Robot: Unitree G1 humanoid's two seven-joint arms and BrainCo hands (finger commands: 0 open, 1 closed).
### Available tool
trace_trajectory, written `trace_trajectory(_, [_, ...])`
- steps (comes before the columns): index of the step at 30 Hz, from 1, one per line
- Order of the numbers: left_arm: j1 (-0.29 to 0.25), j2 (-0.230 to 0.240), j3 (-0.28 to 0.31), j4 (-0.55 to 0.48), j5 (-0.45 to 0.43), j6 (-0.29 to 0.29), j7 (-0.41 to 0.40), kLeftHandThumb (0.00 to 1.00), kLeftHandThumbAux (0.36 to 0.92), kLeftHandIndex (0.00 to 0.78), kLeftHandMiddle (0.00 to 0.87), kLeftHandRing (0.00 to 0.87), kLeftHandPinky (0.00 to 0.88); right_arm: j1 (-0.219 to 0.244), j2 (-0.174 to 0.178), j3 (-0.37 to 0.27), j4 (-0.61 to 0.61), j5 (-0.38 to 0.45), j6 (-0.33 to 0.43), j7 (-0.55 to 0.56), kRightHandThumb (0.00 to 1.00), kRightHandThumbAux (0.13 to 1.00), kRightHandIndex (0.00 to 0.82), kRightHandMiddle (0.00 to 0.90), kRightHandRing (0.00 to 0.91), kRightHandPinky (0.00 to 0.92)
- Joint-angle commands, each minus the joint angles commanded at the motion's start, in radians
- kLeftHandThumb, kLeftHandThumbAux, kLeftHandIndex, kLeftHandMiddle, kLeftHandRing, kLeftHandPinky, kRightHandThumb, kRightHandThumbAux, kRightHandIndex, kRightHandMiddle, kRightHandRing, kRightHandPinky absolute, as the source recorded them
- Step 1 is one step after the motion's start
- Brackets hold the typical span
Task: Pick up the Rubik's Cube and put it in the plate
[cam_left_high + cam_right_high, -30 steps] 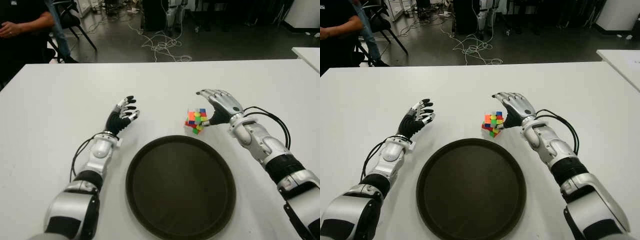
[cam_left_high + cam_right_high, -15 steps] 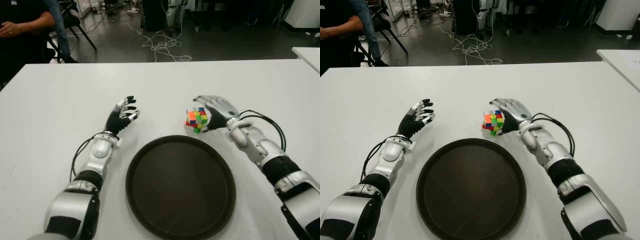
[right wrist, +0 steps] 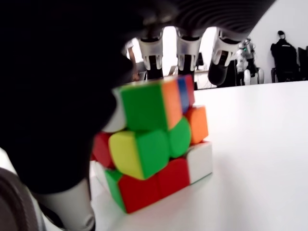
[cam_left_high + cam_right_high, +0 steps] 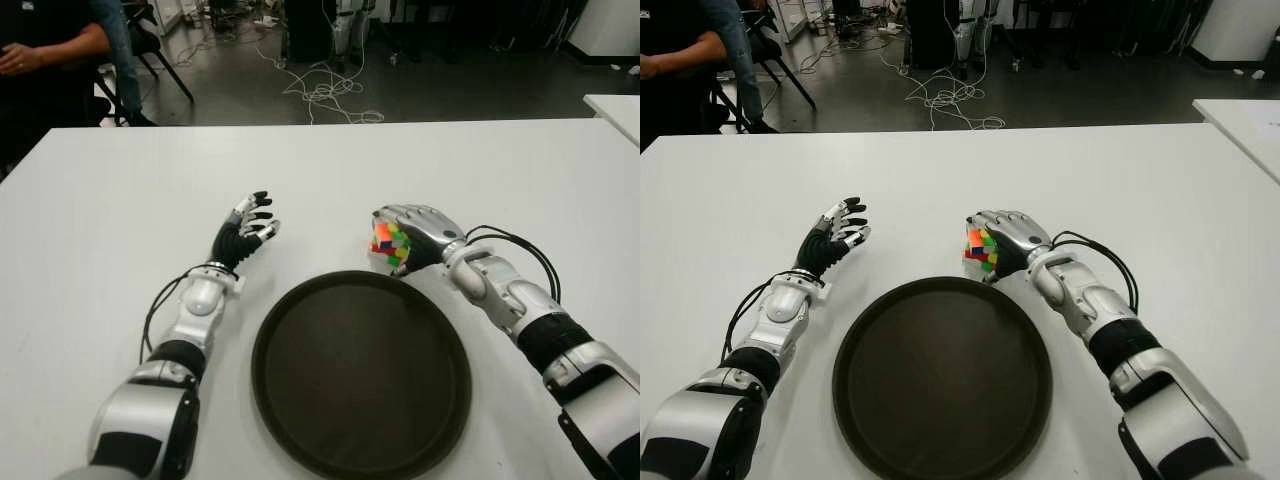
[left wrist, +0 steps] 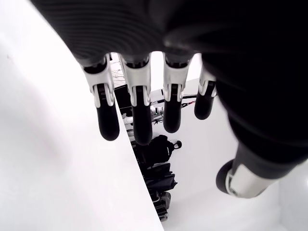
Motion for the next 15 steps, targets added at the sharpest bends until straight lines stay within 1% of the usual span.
trace_trajectory(5, [0.0,-0.002,0.004,0.0,-0.006,-0.005,-0.007,0.09,0.637,0.149,0.19,0.212,0.237,-0.003,0.008,0.009,0.005,-0.01,0.013,0.005,0.0,0.827,0.107,0.113,0.118,0.109])
trace_trajectory(11, [0.003,-0.004,0.005,-0.002,-0.007,-0.012,-0.007,0.109,0.657,0.156,0.201,0.218,0.238,-0.002,0.008,0.012,-0.002,-0.01,0.022,0.01,0.0,0.826,0.104,0.112,0.115,0.106])
trace_trajectory(13, [0.003,-0.004,0.004,-0.003,-0.006,-0.016,-0.004,0.11,0.676,0.152,0.191,0.211,0.232,0.0,0.01,0.012,-0.002,-0.01,0.025,0.007,0.0,0.831,0.106,0.114,0.118,0.112])
trace_trajectory(15, [0.003,-0.004,0.004,-0.003,-0.005,-0.017,-0.003,0.11,0.682,0.151,0.188,0.208,0.23,0.001,0.01,0.012,-0.003,-0.01,0.027,0.007,0.0,0.833,0.107,0.115,0.12,0.114])
